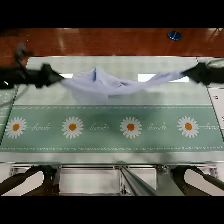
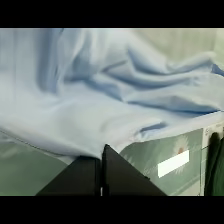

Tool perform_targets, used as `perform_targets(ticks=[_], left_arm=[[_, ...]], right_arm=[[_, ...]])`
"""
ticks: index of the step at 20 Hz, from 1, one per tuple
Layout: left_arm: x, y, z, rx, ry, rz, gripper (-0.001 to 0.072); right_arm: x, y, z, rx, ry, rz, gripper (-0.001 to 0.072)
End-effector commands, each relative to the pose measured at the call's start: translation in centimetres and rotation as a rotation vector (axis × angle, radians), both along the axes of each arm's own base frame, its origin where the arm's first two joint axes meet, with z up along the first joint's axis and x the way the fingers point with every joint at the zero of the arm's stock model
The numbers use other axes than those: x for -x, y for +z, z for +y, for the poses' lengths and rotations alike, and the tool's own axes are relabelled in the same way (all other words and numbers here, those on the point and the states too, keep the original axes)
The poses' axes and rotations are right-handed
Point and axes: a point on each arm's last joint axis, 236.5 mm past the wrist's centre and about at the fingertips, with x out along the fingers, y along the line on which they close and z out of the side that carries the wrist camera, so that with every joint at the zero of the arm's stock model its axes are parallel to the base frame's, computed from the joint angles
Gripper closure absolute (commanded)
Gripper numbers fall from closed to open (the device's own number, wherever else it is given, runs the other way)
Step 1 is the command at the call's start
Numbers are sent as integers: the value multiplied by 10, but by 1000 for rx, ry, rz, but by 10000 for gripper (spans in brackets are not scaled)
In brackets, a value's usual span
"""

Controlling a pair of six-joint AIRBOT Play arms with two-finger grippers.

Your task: Fold the shirts.

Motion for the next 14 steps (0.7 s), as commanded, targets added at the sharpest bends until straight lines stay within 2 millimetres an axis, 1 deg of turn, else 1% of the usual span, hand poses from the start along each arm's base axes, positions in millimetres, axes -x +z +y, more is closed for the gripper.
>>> perform_targets(ticks=[1, 2, 3, 4, 5, 6, 8, 9, 10, 11, 13, 14], left_arm=[[13, 190, -5, -42, -6, -461, 689], [30, 231, -5, -83, -1, -570, 689], [50, 267, -3, -139, 10, -672, 689], [71, 294, -1, -193, 34, -753, 689], [93, 318, 5, -254, 74, -823, 689], [115, 337, 12, -313, 115, -882, 689], [161, 366, 26, -425, 207, -985, 689], [183, 374, 33, -481, 253, -1025, 689], [204, 380, 41, -537, 296, -1056, 689], [222, 382, 47, -586, 328, -1070, 689], [256, 381, 57, -662, 371, -1085, 689], [271, 384, 55, -658, 376, -1110, 689]], right_arm=[[41, 174, 12, 184, -29, -389, 692], [63, 212, 16, 239, -52, -479, 692], [86, 242, 22, 276, -74, -557, 692], [111, 268, 28, 314, -97, -634, 692], [135, 287, 35, 344, -116, -691, 692], [160, 303, 43, 365, -129, -746, 692], [203, 320, 52, 418, -173, -823, 692], [219, 323, 51, 443, -209, -835, 692], [235, 323, 48, 473, -251, -835, 691], [248, 320, 43, 500, -293, -826, 691], [269, 314, 38, 534, -348, -805, 691], [276, 311, 36, 544, -361, -793, 692]])
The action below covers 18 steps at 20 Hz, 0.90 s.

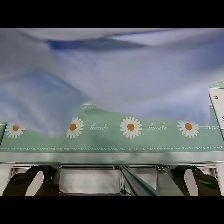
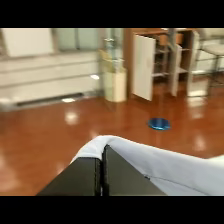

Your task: Fold the shirts.

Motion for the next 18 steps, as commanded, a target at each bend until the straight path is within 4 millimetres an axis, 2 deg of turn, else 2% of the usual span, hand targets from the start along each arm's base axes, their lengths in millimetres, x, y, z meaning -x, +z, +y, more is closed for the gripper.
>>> perform_targets(ticks=[1, 3, 4, 5, 7, 9, 11, 12, 14, 16, 18], left_arm=[[65, 14, 15, -53, 99, -111, 689], [79, 14, 8, -54, 47, -120, 689], [75, 7, 6, -61, 28, -90, 689], [66, -3, 5, -64, 20, -52, 689], [31, -37, 8, -64, 24, 67, 689], [-17, -94, 11, -61, 23, 243, 689], [-69, -168, 13, -50, 19, 451, 689], [-95, -207, 15, -37, 20, 545, 689], [-141, -272, 15, 6, 19, 680, 689], [-183, -319, 11, 68, 13, 769, 689], [-232, -360, 10, 138, 27, 816, 689]], right_arm=[[39, -9, -11, 8, -122, 7, 692], [43, -24, -11, 11, -131, 68, 691], [42, -32, -12, 9, -130, 101, 691], [40, -38, -12, 3, -127, 125, 691], [27, -55, -17, -22, -125, 179, 692], [6, -88, -18, -70, -87, 279, 691], [-24, -131, -18, -130, -33, 401, 691], [-40, -152, -19, -159, -6, 454, 691], [-81, -199, -21, -218, 67, 561, 692], [-122, -249, -31, -273, 106, 678, 691], [-168, -297, -49, -337, 108, 774, 691]])
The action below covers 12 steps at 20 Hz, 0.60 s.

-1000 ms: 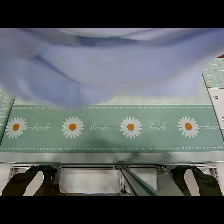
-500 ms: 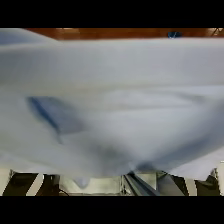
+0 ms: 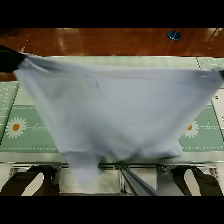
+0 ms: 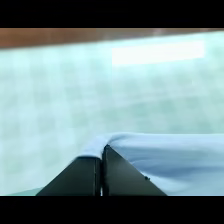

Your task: Fold the shirts.

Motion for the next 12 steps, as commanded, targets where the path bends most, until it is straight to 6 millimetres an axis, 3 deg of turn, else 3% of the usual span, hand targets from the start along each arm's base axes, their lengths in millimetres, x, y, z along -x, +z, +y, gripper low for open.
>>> perform_targets(ticks=[1, 3, 5, 8, 10, 11, 12], left_arm=[[-79, -84, -1, 118, 74, 91, 689], [-121, -114, 0, 187, 126, 104, 688], [-150, -144, -7, 270, 144, 161, 689], [-178, -178, -19, 328, 145, 226, 688], [-187, -189, -26, 348, 138, 251, 688], [-190, -189, -28, 382, 149, 259, 672], [-189, -186, -22, 416, 173, 279, 551]], right_arm=[[-76, -83, -16, -138, 30, 128, 691], [-124, -122, -24, -288, -3, 162, 691], [-163, -160, -27, -440, -42, 215, 691], [-208, -209, -14, -502, -29, 305, 691], [-236, -222, 4, -528, -7, 340, 688], [-248, -222, 7, -540, -7, 339, 557], [-258, -217, 6, -560, -15, 341, 289]])
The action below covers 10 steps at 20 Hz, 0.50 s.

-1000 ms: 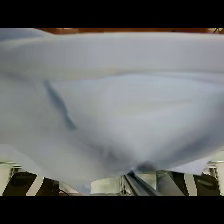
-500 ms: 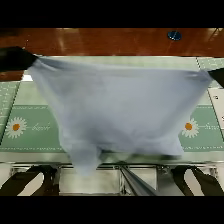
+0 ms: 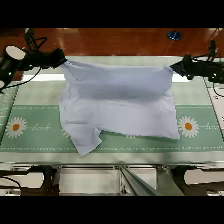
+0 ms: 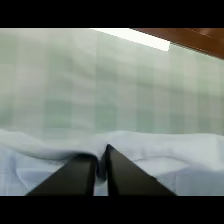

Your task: Fold the shirts.

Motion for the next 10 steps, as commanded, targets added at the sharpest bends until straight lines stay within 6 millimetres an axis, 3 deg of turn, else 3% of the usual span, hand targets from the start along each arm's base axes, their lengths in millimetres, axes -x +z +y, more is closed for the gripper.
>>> perform_targets(ticks=[1, 2, 3, 5, 7, 10], left_arm=[[-10, -6, 6, 97, 32, 64, 306], [-1, -4, 23, 85, 9, 104, 201], [13, -4, 47, 73, -4, 163, 202], [52, -9, 92, 93, -13, 305, 201], [101, -20, 124, 118, -26, 439, 201], [170, -48, 136, 167, 44, 540, 201]], right_arm=[[-38, -7, 9, -80, 1, 27, 290], [-35, 5, -1, -67, 19, 16, 291], [-28, 15, -14, -70, 24, 37, 292], [7, 29, -46, -41, 55, 91, 294], [62, 17, -89, 139, 75, 222, 297], [158, -26, -143, 361, -109, 432, 302]])
